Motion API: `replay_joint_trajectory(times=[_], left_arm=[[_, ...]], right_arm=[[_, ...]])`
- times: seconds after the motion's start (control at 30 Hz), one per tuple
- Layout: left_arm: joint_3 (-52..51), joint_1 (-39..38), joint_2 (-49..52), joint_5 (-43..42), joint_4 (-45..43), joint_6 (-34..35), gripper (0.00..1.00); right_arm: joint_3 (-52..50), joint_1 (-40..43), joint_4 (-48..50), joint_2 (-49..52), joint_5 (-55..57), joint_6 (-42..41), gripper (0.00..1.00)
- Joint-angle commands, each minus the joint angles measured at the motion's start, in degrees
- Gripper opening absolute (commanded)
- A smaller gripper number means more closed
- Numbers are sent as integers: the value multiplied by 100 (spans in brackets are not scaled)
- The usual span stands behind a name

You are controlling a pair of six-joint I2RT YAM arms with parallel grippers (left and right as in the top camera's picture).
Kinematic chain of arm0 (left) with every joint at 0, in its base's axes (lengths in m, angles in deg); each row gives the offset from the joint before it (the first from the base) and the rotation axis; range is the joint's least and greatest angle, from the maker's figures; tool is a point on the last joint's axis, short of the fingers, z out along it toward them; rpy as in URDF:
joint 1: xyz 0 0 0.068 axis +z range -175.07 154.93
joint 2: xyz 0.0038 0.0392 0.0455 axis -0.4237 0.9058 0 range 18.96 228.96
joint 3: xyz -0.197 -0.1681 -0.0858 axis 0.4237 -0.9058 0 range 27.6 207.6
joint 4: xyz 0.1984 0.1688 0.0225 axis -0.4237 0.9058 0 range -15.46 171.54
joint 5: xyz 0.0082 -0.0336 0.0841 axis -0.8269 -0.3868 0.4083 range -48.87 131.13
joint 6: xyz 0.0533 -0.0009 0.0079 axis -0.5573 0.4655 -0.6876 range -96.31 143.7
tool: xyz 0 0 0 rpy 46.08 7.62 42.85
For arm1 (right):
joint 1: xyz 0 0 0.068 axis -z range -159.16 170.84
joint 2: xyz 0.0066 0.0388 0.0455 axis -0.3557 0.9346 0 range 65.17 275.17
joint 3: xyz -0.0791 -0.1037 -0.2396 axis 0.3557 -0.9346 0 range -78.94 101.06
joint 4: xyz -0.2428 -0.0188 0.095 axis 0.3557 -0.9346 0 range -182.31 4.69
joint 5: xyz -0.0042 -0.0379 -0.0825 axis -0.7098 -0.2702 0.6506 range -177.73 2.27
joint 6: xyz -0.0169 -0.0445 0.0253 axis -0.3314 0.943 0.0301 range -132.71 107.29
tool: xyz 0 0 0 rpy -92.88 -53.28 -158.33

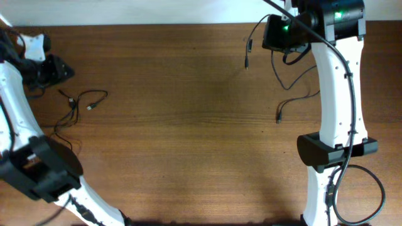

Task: Untangle cables

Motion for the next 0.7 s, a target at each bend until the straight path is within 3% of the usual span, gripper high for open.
replay_joint_trajectory(times=[0.0,0.13,0.33,0.4,0.43,0.5,0.67], left_arm=[[144,-564,-612,-660,151,35,41],[142,-1285,-584,-240,328,35,45],[142,-1401,-584,-205,356,39,47],[142,-1401,-577,-203,417,37,49],[142,-1401,-577,-203,428,37,49],[142,-1410,-577,-203,437,37,50],[142,-1716,-575,-197,413,35,56]], right_arm=[[-525,-363,-26,28,-120,63,4],[-1517,-946,199,28,-164,57,4],[-2743,-1827,990,28,-748,42,5],[-2780,-1947,1064,28,-866,46,26],[-2778,-1967,1075,26,-922,46,43],[-2767,-1943,1088,22,-1193,81,67],[-2638,-1818,1086,20,-1873,409,78]])
